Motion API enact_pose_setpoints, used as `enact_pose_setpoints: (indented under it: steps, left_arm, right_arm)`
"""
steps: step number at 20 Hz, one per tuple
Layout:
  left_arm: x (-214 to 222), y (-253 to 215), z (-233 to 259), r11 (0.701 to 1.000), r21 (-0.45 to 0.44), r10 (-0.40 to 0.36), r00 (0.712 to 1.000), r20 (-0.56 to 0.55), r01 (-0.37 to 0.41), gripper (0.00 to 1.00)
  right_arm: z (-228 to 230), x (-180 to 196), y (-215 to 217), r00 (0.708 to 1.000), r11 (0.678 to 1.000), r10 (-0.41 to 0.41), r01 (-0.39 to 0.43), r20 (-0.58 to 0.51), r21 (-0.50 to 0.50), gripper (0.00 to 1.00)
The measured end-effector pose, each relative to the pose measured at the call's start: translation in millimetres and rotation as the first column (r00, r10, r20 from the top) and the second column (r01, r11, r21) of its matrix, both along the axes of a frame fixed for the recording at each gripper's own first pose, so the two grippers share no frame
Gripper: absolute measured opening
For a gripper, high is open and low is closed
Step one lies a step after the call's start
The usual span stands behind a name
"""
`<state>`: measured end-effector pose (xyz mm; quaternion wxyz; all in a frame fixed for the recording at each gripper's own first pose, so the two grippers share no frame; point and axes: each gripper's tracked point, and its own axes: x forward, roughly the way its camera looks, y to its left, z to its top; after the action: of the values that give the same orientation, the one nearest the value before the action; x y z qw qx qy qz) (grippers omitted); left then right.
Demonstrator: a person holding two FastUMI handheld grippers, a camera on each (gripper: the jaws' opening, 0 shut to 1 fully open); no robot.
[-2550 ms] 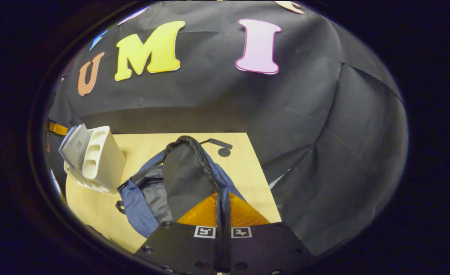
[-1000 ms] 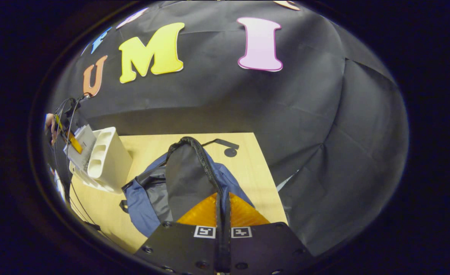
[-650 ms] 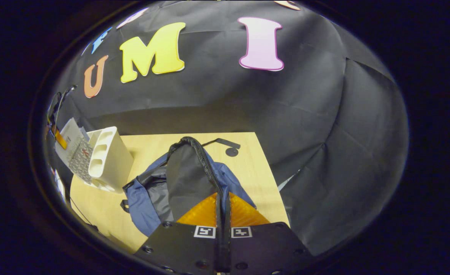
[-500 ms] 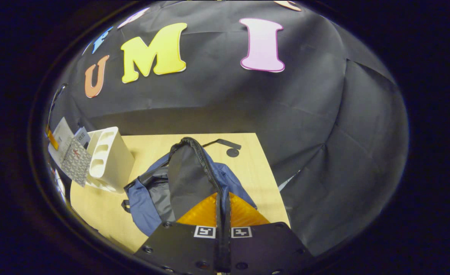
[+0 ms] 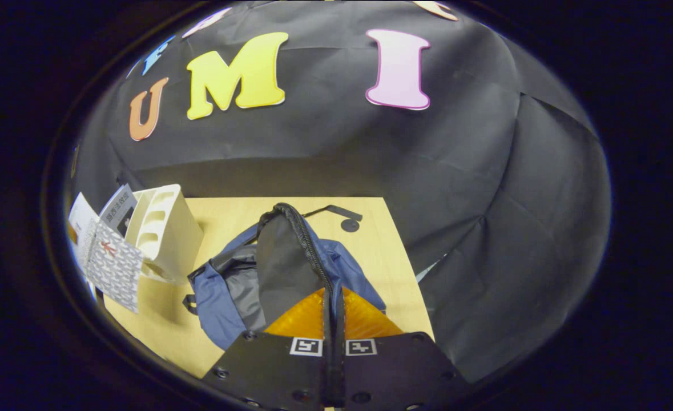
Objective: Open the schoolbag, grab two books from the bookshelf and put them into the schoolbag.
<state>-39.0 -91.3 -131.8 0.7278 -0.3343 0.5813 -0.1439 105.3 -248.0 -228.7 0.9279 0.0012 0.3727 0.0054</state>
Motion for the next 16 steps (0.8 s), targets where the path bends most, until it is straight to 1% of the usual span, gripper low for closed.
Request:
enact_pose_setpoints:
  steps: [1, 2, 3, 5, 6, 7, 8, 9, 10, 14, 16]
  left_arm:
    - [1.6, -15.7, -4.6, 0.999, -0.038, 0.002, 1.0, 0.014, -0.002, 0.41]
    - [1.2, -33.4, -8.7, 0.997, -0.078, -0.002, 1.0, 0.023, 0.004, 0.46]
    - [0.2, -51.6, -14.7, 0.993, -0.115, -0.012, 0.999, 0.035, 0.016, 0.41]
    - [-2.7, -85.4, -28.9, 0.986, -0.161, -0.03, 0.997, 0.069, 0.041, 0.41]
    - [-1.9, -99.8, -37.3, 0.984, -0.174, -0.033, 0.996, 0.086, 0.047, 0.41]
    - [-0.6, -115.1, -46.8, 0.981, -0.19, -0.025, 0.995, 0.094, 0.042, 0.46]
    - [2.5, -130.9, -56.5, 0.978, -0.207, -0.016, 0.995, 0.1, 0.036, 0.41]
    - [7.8, -146.4, -66.1, 0.974, -0.227, 0.002, 0.995, 0.101, 0.021, 0.46]
    - [12.3, -162.1, -76.5, 0.972, -0.237, 0.015, 0.995, 0.102, 0.01, 0.41]
    - [20.0, -217.2, -118.3, 0.967, -0.25, -0.017, 0.99, 0.14, 0.052, 0.41]
    - [19.7, -236.7, -130.2, 0.958, -0.281, -0.02, 0.991, 0.135, 0.057, 0.41]
  right_arm:
    - [-0.1, -1.3, 0.9, 1.0, 1.0, 0.0, 0.0, -0.002, 0.002, 0.0]
    - [1.1, -0.6, 1.8, 1.0, 1.0, -0.002, 0.002, 0.0, 0.002, 0.0]
    - [1.6, 0.2, 2.0, 1.0, 1.0, -0.002, 0.002, 0.0, -0.002, 0.0]
    - [3.5, -0.5, -0.3, 1.0, 1.0, -0.008, 0.008, -0.002, -0.003, 0.0]
    - [3.4, -1.5, -1.5, 1.0, 1.0, -0.012, 0.012, -0.005, -0.001, 0.0]
    - [3.0, -3.5, -2.0, 1.0, 1.0, -0.018, 0.018, -0.008, 0.004, 0.0]
    - [3.2, -4.4, -2.0, 1.0, 1.0, -0.025, 0.025, -0.009, 0.011, 0.0]
    - [2.4, -6.5, -0.7, 1.0, 1.0, -0.025, 0.026, -0.011, 0.016, 0.0]
    - [3.6, -7.3, 0.5, 1.0, 1.0, -0.022, 0.022, -0.013, 0.014, 0.0]
    - [9.1, -8.6, 2.4, 1.0, 1.0, -0.011, 0.011, -0.008, 0.013, 0.0]
    - [11.9, -8.6, 0.9, 1.0, 1.0, -0.013, 0.013, -0.006, 0.012, 0.0]
